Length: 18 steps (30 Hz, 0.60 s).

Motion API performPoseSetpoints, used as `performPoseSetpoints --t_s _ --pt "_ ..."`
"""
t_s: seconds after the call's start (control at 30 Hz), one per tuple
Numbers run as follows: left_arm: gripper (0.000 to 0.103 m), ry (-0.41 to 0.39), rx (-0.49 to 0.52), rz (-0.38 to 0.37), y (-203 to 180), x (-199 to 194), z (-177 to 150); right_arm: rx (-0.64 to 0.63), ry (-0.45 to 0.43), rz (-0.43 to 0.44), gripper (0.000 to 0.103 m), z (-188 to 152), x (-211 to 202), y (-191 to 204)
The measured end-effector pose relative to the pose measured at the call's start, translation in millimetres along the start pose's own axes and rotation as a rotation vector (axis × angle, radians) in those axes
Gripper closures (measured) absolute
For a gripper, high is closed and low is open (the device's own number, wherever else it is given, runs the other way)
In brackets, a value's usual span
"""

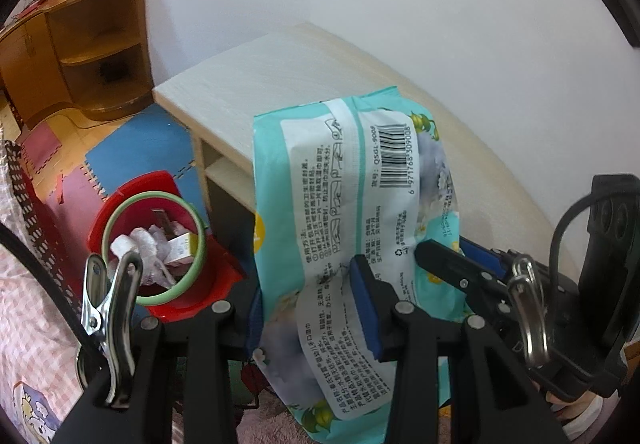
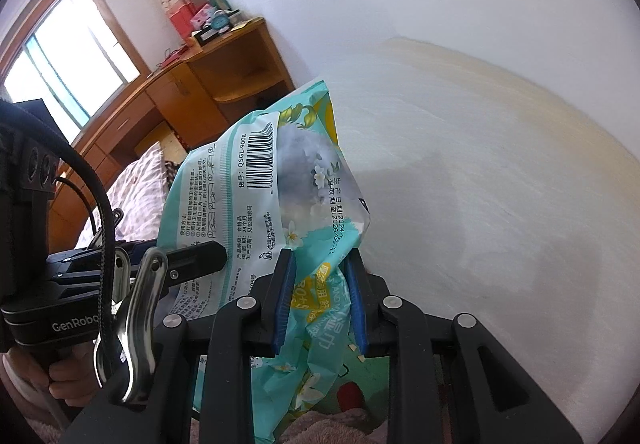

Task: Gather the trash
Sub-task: 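Carry the teal package with both tools toward the red bucket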

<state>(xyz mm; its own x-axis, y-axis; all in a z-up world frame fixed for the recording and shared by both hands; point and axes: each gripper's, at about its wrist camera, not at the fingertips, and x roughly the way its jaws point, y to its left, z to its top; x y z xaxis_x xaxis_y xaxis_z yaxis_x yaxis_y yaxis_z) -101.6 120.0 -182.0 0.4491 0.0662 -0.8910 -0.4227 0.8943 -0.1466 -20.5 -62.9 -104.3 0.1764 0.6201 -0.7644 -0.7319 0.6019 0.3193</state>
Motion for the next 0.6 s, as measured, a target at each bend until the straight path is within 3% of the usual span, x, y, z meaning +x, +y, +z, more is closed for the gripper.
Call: performPoseSetpoints --t_s 0.6 --pt "0.062 -0.040 -0.203 0.103 -22 -5 -38 -0.169 0.095 0.120 0.076 15 49 63"
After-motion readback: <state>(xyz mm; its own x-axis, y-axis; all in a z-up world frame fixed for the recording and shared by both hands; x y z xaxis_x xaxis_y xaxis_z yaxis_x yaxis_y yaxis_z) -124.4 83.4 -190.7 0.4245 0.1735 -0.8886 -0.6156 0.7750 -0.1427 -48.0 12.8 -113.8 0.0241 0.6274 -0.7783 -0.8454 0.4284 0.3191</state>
